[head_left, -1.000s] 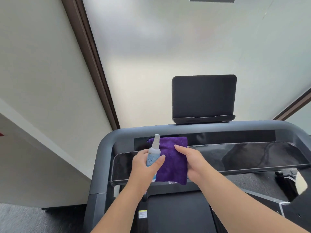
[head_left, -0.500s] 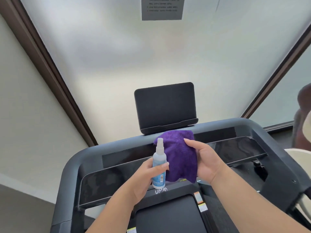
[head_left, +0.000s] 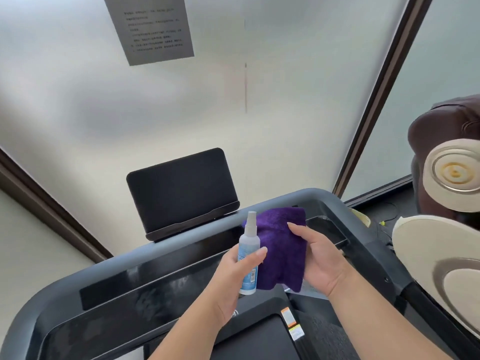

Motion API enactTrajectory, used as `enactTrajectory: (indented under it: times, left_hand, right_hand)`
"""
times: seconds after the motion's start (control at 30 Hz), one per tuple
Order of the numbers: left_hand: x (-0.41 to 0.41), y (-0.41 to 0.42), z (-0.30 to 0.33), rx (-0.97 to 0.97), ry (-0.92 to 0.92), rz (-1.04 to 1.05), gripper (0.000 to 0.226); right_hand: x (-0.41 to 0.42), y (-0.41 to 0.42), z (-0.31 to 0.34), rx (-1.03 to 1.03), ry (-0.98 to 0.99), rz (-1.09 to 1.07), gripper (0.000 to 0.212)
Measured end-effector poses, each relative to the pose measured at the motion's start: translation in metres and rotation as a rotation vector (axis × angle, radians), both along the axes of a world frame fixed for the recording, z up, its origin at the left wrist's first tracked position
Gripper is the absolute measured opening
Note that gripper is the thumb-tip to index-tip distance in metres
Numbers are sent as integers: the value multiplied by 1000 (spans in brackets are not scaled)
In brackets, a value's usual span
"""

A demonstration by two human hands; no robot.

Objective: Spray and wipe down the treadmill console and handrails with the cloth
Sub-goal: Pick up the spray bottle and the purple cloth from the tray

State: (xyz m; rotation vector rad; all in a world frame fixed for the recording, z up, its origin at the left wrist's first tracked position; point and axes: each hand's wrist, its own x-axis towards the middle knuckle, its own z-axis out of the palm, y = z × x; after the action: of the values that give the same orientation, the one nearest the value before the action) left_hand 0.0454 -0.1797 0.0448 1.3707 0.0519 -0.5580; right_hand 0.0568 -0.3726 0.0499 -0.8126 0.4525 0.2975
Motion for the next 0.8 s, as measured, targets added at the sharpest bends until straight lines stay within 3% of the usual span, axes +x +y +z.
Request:
enactTrajectory:
  times: [0.3, 0.47, 0.63, 0.8]
  left_hand:
    - [19, -98, -1, 32, -48, -69, 10]
    - [29, -115, -11, 142, -70, -107, 38]
    - [52, -110, -17, 240, -139, -26, 47]
    - [89, -98, -22, 267, -224, 8, 37]
  right_hand:
    - [-7, -84, -29, 219, 14, -118, 50]
    - [-12, -98, -43, 251, 112, -120, 49]
    - [3, -101, -52, 154, 185, -239, 39]
    - [11, -97, -53, 89, 271, -393, 38]
